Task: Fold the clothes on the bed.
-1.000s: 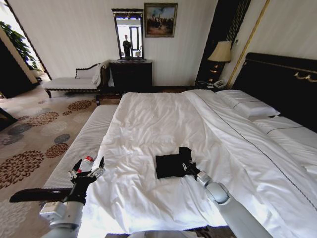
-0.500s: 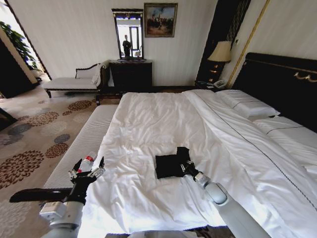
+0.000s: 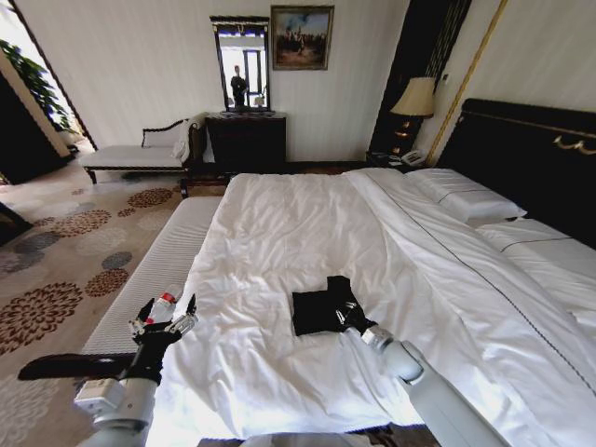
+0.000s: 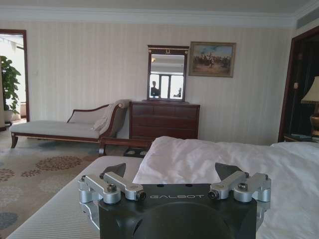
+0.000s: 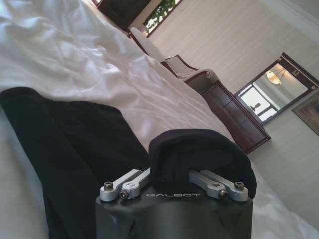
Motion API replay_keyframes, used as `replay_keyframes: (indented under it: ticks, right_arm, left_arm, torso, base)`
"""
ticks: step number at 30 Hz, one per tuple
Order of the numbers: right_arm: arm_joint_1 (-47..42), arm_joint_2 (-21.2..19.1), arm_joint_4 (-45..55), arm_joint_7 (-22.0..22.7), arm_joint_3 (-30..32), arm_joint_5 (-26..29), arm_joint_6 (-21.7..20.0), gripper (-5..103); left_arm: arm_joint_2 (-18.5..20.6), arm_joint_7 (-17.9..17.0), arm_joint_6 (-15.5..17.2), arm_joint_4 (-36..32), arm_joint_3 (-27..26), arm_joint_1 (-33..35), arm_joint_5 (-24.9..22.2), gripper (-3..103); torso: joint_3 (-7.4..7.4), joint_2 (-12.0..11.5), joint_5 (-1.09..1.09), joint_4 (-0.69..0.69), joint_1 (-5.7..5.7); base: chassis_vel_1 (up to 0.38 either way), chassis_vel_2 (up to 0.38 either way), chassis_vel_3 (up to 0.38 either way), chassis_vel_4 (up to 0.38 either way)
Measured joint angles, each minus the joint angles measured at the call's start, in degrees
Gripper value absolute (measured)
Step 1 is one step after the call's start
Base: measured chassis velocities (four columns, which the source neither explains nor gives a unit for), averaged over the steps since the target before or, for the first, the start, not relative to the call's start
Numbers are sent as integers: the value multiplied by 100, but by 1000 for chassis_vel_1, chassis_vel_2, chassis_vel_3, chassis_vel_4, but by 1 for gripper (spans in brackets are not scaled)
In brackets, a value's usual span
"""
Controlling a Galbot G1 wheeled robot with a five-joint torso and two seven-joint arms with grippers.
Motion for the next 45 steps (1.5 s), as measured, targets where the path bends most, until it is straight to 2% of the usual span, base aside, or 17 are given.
replay_keyframes:
  ticks: [5, 9, 12, 17, 24, 31, 33, 34, 37, 40, 43, 45]
  right_arm:
    - [52, 38, -119, 3, -47, -296, 108, 4]
    - [122, 114, -173, 23, -88, -704, 147, 4]
    - [181, 191, -289, 84, -125, -1214, 199, 4]
    - [255, 307, -435, 147, -126, -1574, 230, 4]
    - [249, 402, -531, 199, -152, -1874, 321, 4]
    - [179, 415, -548, 147, -220, -1851, 329, 2]
    - [161, 394, -545, 133, -223, -1823, 368, 11]
    - [161, 394, -545, 133, -223, -1823, 368, 11]
    - [96, 383, -474, 135, -231, -1761, 399, 27]
    - [56, 369, -428, 135, -240, -1782, 419, 33]
    - [-7, 297, -316, 135, -285, -2013, 512, 48]
    - [-20, 281, -272, 135, -288, -2081, 555, 48]
  left_arm:
    - [0, 0, 0, 0, 0, 0, 0, 100]
    - [0, 0, 0, 0, 0, 0, 0, 100]
    - [0, 0, 0, 0, 0, 0, 0, 100]
    - [0, 0, 0, 0, 0, 0, 0, 100]
    - [0, 0, 0, 0, 0, 0, 0, 100]
    - [0, 0, 0, 0, 0, 0, 0, 100]
    - [0, 0, 0, 0, 0, 0, 0, 100]
    - [0, 0, 0, 0, 0, 0, 0, 100]
    - [0, 0, 0, 0, 0, 0, 0, 100]
    - [0, 0, 0, 0, 0, 0, 0, 100]
    - [0, 0, 0, 0, 0, 0, 0, 100]
    - [0, 0, 0, 0, 0, 0, 0, 100]
  torso:
    - [0, -1, 0, -1, 0]
    - [0, -1, -1, 0, 0]
    - [0, -1, 0, 0, 0]
    - [0, -1, 0, 0, 0]
    - [0, -1, -1, 0, 0]
    - [0, -1, 0, 0, -1]
    - [0, -1, 0, 0, -1]
    - [0, -1, 0, 0, -1]
    - [0, -1, 0, 0, -1]
    - [0, -1, 0, 0, -1]
    - [0, 0, 0, 0, -1]
    - [0, 0, 0, 0, -1]
  base:
    - [0, 0, 0, 0]
    - [0, 0, 0, 0]
    - [0, 0, 0, 0]
    - [0, 0, 0, 0]
    - [0, 0, 0, 0]
    - [0, 0, 0, 0]
    - [0, 0, 0, 0]
    - [0, 0, 0, 0]
    - [0, 0, 0, 0]
    - [0, 0, 0, 0]
    - [0, 0, 0, 0]
    - [0, 0, 0, 0]
